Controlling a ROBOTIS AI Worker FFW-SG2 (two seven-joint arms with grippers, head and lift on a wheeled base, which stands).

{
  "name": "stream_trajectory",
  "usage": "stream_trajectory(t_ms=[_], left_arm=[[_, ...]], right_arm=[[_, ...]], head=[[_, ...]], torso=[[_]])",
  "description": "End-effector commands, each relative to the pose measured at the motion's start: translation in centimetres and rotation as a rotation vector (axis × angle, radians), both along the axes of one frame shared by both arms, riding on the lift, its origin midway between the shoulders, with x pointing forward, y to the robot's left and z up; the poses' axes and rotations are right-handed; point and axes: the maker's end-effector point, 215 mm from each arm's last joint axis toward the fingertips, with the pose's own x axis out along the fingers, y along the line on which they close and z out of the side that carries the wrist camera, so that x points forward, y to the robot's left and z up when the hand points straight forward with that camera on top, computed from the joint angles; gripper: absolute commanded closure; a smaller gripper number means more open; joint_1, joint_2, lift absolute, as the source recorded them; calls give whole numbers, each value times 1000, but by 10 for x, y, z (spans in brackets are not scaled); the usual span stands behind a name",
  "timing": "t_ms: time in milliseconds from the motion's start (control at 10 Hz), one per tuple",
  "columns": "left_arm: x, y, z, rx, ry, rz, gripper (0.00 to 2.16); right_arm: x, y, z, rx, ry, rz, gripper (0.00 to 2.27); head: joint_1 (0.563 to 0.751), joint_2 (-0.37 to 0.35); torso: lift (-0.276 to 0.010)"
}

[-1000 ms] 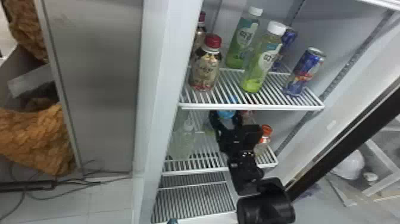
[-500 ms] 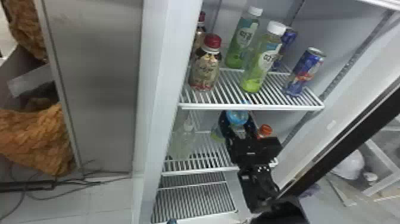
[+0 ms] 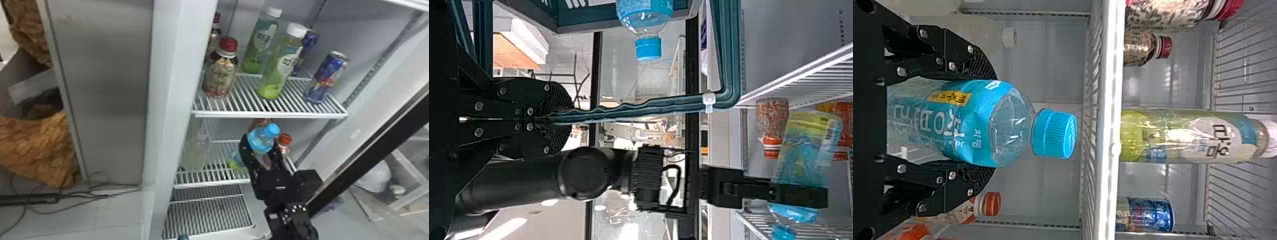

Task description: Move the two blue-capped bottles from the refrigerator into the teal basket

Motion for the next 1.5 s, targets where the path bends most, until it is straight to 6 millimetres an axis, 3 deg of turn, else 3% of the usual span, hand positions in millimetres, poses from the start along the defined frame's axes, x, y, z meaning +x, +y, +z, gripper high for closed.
stream_trajectory(t_ms=[0,300,600,1100,1400], left_arm=[[1,1,0,1,-1,4,1134],[2,1,0,-1,0,9,1134],[2,2,0,-2,1,13,1134],[0,3,-2,-1,5,12,1134],[-1,3,-2,0,5,11,1134]], right_arm=[[-15,3,9,-1,0,7,641],[-56,17,32,33,13,36,641],[-98,48,55,109,76,113,641],[-152,97,47,245,299,248,641],[-181,115,18,233,448,306,639]], head=[[695,-350],[695,-350],[695,-350],[695,-350],[695,-350]], torso=[[-138],[-138],[-137],[-137],[-137]])
